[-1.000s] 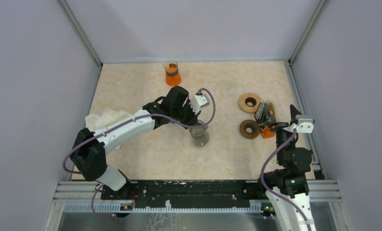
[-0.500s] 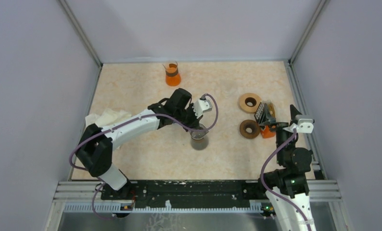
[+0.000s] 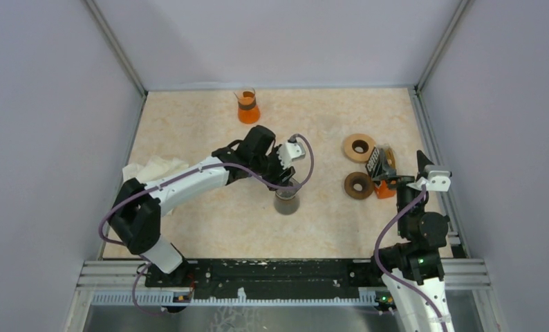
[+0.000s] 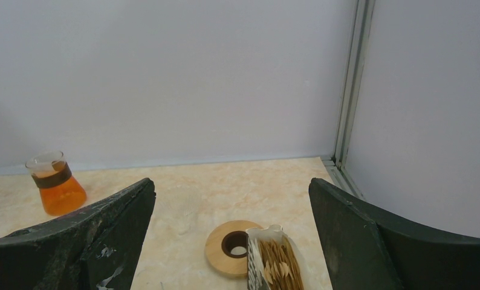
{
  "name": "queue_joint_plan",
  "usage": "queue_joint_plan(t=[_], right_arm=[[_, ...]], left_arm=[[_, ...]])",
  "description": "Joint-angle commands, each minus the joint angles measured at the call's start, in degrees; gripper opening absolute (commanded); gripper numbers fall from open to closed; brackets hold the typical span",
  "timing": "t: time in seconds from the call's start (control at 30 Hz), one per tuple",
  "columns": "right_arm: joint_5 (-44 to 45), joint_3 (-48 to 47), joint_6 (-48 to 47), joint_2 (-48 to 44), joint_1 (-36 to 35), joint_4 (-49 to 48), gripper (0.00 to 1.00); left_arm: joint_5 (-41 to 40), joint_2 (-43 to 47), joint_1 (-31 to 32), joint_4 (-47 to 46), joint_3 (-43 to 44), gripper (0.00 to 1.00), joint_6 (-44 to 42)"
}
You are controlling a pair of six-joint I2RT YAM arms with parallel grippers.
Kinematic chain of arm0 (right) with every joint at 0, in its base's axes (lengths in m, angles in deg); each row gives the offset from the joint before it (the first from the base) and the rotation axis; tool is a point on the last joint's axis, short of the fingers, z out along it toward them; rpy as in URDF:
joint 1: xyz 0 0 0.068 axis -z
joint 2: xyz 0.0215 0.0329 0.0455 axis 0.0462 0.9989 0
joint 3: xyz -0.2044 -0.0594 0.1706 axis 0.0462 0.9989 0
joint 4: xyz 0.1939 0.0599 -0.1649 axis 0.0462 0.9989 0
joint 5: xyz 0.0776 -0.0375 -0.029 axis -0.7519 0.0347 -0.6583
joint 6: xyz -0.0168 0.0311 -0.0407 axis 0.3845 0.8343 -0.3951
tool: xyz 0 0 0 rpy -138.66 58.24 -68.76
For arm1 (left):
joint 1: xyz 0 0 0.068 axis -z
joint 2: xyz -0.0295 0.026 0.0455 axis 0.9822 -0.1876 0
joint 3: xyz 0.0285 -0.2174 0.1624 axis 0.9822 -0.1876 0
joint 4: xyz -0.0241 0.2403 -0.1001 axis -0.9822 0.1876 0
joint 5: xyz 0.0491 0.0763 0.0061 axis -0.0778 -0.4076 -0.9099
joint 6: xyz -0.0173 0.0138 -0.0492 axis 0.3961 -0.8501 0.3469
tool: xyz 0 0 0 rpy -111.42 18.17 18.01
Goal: Place the coffee filter in the dripper
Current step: Place the coffee server at the center of the board.
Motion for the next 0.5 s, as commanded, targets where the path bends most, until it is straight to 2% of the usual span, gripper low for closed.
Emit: queue_joint_plan(t=[0.0,0.1,0.23,0.47], right_arm=[[-0.35,-0.39,-0.88,0.84,-1.10,-1.50,0.99],[-0.43,-0.39,-0.88,0.95,-1.10,-1.43,0.99],[-1.05,-0.42,-0.90,0.96,-1.10,-1.50,0.99],[-1.08,-0.39,-0.80,1.39,-1.10,-1.36,0.99]], left_arm=[[0.39,4.61,0.12,-0.78,0.35,0.62,0.16],[0.02,6.95,0.12,-1.38,-0.87,0.70,1.55],[-4.36,10.13,-0.05,-2.99,-3.48,0.76,5.63],[-11.72,17.63,-2.15,-8.76,-10.83,0.86,16.45]])
